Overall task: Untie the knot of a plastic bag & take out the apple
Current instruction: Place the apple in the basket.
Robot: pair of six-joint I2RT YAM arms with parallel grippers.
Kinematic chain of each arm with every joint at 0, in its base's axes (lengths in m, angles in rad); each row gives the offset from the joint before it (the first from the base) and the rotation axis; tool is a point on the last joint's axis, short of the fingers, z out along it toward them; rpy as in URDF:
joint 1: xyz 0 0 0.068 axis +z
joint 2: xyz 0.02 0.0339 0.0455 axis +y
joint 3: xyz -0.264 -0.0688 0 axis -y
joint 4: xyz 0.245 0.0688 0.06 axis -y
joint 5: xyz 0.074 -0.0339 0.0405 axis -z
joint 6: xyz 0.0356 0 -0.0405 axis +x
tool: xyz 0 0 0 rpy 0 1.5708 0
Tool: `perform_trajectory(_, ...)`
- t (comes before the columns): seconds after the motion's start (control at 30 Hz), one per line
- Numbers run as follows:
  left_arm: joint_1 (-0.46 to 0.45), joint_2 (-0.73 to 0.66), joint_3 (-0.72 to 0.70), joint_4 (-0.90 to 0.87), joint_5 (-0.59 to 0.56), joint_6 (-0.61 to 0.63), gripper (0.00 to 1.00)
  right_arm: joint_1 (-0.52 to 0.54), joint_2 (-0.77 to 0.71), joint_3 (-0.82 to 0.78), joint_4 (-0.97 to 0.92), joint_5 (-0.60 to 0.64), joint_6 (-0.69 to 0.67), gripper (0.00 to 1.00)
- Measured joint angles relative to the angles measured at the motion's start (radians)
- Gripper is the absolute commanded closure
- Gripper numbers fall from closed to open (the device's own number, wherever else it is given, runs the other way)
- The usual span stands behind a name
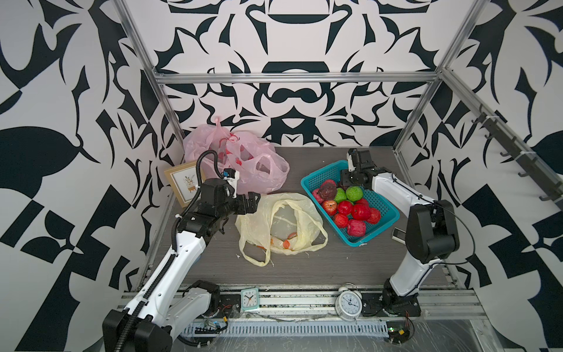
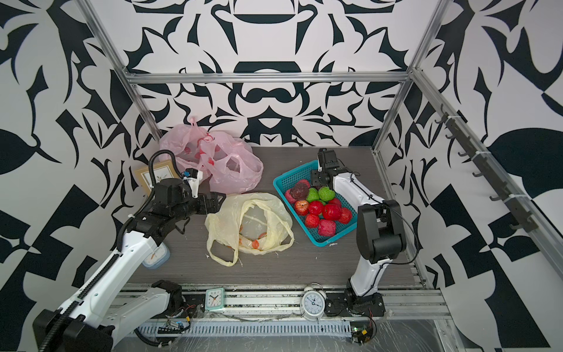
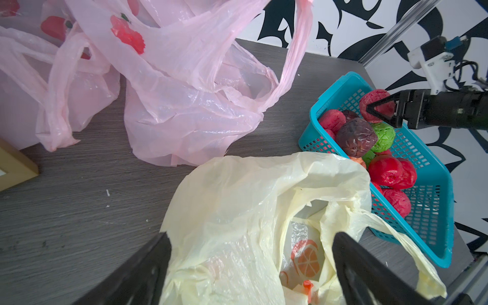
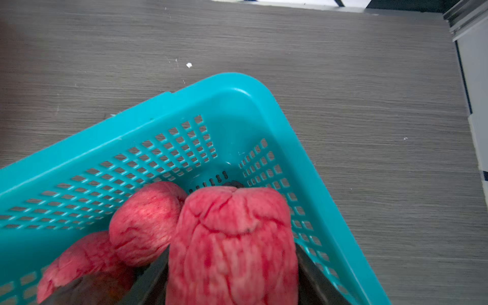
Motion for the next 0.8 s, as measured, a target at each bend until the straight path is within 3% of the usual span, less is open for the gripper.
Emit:
perform_trajectory(0.17, 0.000, 0.012, -0.007, 0.013, -0.052, 0.000, 0.01, -0.001, 0.038, 0.015, 0.016, -0.008, 0.004, 0.33)
perform_trajectory(0.33, 0.000, 0.019, -0.041, 0.060, -0.114, -0.004, 0.01, -0.001, 0.050, 0.015, 0.019, -0.012, 0.010, 0.23)
perform_trajectory(0.57, 0.001, 0.001, -0.095, 0.127, -0.225, -0.007, 0.00, -0.005, 0.024, 0.015, 0.014, -0.030, 0.011, 0.18)
perform_trajectory(0.7, 0.013, -0.042, -0.124, 0.177, -0.298, -0.007, 0.01, -0.010, -0.103, -0.030, 0.031, -0.030, 0.021, 0.18)
perform_trajectory(0.8, 0.034, -0.066, -0.150, 0.235, -0.348, 0.000, 0.01, -0.014, -0.333, -0.206, 0.132, -0.016, 0.039, 0.10)
